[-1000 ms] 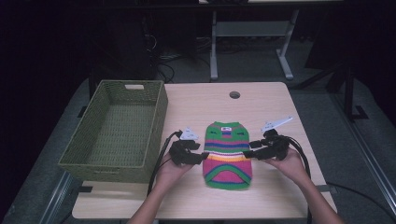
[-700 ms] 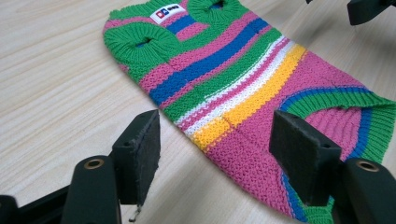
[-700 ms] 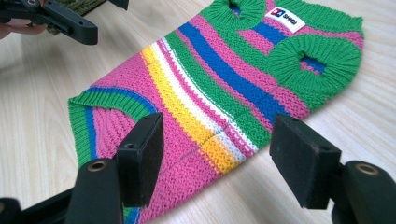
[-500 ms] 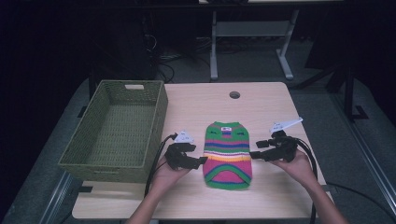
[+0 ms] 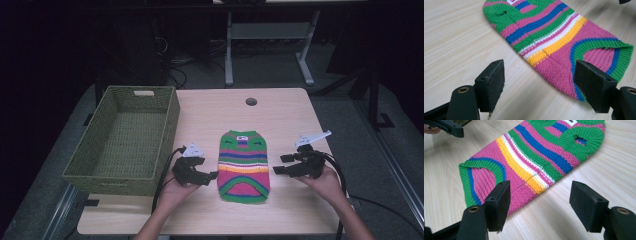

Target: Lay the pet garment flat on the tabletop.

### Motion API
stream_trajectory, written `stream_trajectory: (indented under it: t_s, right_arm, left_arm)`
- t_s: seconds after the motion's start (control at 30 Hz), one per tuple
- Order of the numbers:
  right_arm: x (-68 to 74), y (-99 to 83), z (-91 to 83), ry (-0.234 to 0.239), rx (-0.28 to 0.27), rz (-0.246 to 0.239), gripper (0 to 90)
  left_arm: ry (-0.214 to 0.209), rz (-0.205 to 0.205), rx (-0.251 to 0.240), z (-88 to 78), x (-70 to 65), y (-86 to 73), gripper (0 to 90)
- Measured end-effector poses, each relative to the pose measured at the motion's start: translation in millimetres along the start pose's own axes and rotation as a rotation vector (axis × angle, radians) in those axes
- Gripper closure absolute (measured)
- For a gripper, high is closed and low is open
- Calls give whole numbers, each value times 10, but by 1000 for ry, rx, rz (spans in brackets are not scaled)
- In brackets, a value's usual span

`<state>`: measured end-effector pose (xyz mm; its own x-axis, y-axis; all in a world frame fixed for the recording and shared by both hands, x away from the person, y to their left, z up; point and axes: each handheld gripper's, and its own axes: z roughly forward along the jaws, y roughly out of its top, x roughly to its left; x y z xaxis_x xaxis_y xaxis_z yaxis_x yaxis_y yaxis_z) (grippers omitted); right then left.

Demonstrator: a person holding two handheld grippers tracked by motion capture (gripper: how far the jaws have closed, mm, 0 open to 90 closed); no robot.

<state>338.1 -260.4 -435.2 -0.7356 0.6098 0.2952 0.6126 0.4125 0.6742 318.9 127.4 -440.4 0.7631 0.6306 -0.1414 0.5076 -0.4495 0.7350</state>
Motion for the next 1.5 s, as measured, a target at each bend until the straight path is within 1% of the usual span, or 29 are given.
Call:
stream_trajectory:
  t_s: [0.03, 0.1, 0.13, 0.23, 0.3, 0.4, 0.43, 0.5, 0.57, 0.63, 0.77, 0.83, 0.93, 0.97, 1.0, 1.03, 1.1, 1.13, 1.17, 1.2, 1.23, 1.27, 1.3, 1.33, 1.4, 1.43, 1.47, 1.5]
  right_arm:
    - [3, -11, -15, -3, -7, -6, 328]
    - [11, -29, -40, -1, -11, 0, 328]
    - [11, -44, -58, 4, -14, 6, 327]
    - [13, -81, -94, 1, -22, 4, 324]
    - [10, -109, -120, -4, -20, 4, 319]
    - [-1, -152, -151, -5, -25, 9, 311]
    - [-5, -168, -165, -6, -19, 11, 305]
    - [-5, -184, -182, -11, -16, 15, 301]
    - [-5, -210, -200, -13, -26, 10, 301]
    - [-6, -244, -210, -14, -25, 20, 301]
    - [-1, -310, -231, -17, -27, 26, 299]
    - [-1, -341, -245, -25, -14, 32, 290]
    - [0, -405, -283, -30, -31, 22, 291]
    - [2, -420, -294, -34, -32, 25, 291]
    - [-1, -448, -309, -31, -41, 29, 289]
    - [-7, -466, -318, -28, -43, 31, 287]
    - [-8, -511, -341, -33, -48, 43, 283]
    - [-8, -532, -353, -33, -53, 45, 282]
    - [-8, -552, -362, -35, -54, 49, 282]
    - [-8, -572, -369, -36, -58, 48, 283]
    - [-6, -588, -376, -35, -59, 55, 283]
    - [-5, -609, -379, -37, -63, 60, 283]
    - [-2, -628, -384, -40, -66, 58, 283]
    - [7, -644, -391, -46, -66, 60, 283]
    - [15, -677, -413, -50, -73, 56, 282]
    - [20, -688, -420, -52, -75, 57, 282]
    - [32, -711, -438, -56, -71, 63, 281]
    - [38, -723, -447, -58, -71, 67, 281]
  left_arm:
    - [-1, -7, -2, 2, 0, -15, 244]
    - [-3, -6, 11, -8, 11, -26, 239]
    - [-4, -19, 6, -13, 5, -31, 237]
    - [-2, -5, 5, -43, 8, -39, 237]
    - [0, -10, -4, -58, 2, -45, 234]
    - [-2, -4, -3, -75, -5, -59, 230]
    - [-5, -9, -11, -73, -16, -66, 229]
    - [-4, 3, -2, -79, -26, -76, 229]
    - [-6, 2, -4, -80, -46, -87, 229]
    - [-8, 13, 3, -92, -58, -98, 229]
    - [-10, 12, -2, -113, -87, -130, 229]
    - [-9, 17, -3, -120, -99, -152, 229]
    - [-9, 25, 6, -128, -113, -179, 228]
    - [-9, 20, 0, -126, -124, -192, 228]
    - [-10, 27, 8, -133, -123, -198, 227]
    - [-11, 21, 6, -134, -133, -208, 227]
    - [-10, 32, 11, -149, -132, -224, 227]
    - [-10, 22, 4, -150, -139, -232, 227]
    - [-11, 26, 7, -158, -136, -242, 226]
    - [-12, 20, 4, -161, -140, -248, 226]
    - [-13, 26, 8, -169, -137, -258, 225]
    - [-13, 19, 4, -173, -144, -272, 224]
    - [-11, 25, 9, -184, -141, -285, 223]
    - [-10, 23, 8, -195, -144, -301, 220]
    - [-11, 18, 5, -213, -148, -323, 218]
    - [-18, 15, 1, -231, -152, -339, 218]
    - [-21, 8, -7, -237, -163, -347, 218]
    - [-20, 14, -8, -251, -171, -353, 218]
